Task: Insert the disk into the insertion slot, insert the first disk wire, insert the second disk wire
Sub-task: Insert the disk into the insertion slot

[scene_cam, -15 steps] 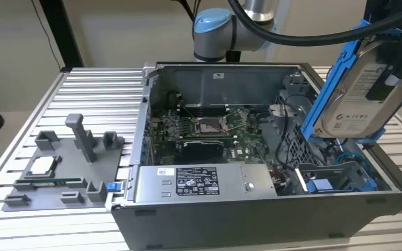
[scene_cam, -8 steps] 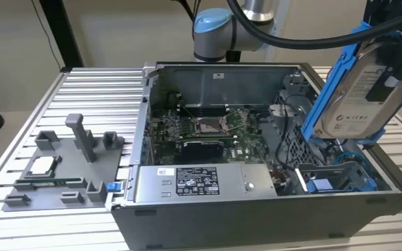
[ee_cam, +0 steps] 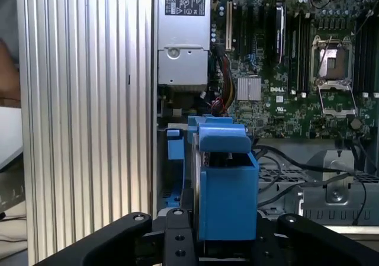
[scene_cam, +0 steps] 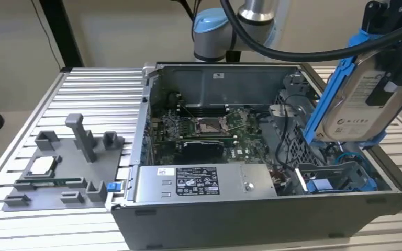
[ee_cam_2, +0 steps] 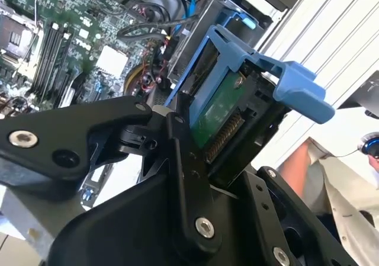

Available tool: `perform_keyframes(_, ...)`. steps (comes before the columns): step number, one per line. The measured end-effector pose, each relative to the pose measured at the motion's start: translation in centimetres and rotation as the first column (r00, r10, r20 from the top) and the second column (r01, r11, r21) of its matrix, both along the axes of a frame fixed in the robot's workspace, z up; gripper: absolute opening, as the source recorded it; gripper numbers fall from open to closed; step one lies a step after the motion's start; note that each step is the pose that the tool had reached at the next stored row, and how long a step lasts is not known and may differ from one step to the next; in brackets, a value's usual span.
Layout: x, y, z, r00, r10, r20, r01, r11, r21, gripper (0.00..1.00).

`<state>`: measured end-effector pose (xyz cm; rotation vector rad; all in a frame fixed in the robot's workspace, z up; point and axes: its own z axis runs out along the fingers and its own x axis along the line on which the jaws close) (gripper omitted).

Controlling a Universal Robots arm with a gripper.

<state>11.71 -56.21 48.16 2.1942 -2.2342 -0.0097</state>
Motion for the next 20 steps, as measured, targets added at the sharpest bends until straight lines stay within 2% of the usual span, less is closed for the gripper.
perform_keyframes(3, 0.0, -0.03, -0.45, 1.0000, 0.000, 0.0031, 0.000, 1.0000, -0.0002, 0.00)
perform_keyframes(20, 0.0, -0.33, -2.23, 1.0000, -0.001, 0.0033, 0.001, 1.0000, 0.0008, 0.00)
